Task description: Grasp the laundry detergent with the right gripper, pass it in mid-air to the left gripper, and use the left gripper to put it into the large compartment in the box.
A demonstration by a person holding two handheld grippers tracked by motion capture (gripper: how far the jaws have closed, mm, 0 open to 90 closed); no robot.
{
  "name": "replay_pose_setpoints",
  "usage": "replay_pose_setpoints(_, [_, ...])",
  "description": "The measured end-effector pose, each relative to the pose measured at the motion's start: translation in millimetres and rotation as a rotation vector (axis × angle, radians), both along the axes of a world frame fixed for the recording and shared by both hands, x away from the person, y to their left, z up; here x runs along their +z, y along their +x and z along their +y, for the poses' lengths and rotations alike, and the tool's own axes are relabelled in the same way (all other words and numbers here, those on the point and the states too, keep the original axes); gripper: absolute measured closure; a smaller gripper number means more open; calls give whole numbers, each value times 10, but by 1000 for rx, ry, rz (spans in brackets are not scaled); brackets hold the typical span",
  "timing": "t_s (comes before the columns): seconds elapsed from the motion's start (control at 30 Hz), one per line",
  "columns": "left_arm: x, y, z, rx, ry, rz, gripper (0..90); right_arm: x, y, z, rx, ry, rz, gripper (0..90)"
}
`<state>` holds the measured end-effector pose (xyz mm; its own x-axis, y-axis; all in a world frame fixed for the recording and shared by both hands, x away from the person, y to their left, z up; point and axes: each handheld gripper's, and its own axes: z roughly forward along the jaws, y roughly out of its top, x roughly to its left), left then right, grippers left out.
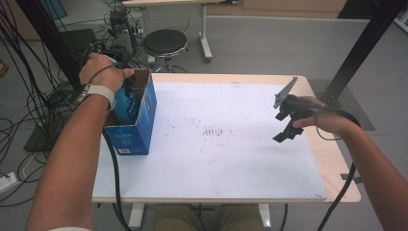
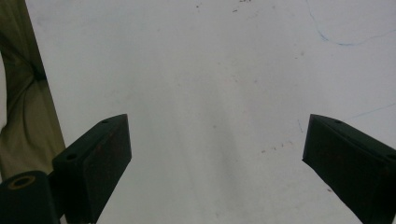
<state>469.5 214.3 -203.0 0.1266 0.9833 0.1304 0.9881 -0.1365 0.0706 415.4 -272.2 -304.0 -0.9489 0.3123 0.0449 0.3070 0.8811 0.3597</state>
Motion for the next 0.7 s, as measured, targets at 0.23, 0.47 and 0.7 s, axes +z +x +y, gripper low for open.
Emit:
replay_pose_setpoints(0.23, [-144, -4, 14, -11, 12, -2, 374, -34, 10, 11, -1, -3, 6, 78])
replay_pose_setpoints(0.47, [-230, 0, 13, -11, 10, -3, 373, -62, 17, 28, -3, 0, 12, 78])
replay_pose_setpoints(0.7, [-333, 0, 3, -5, -1, -3, 373, -81, 15, 12, -11, -1, 16, 78])
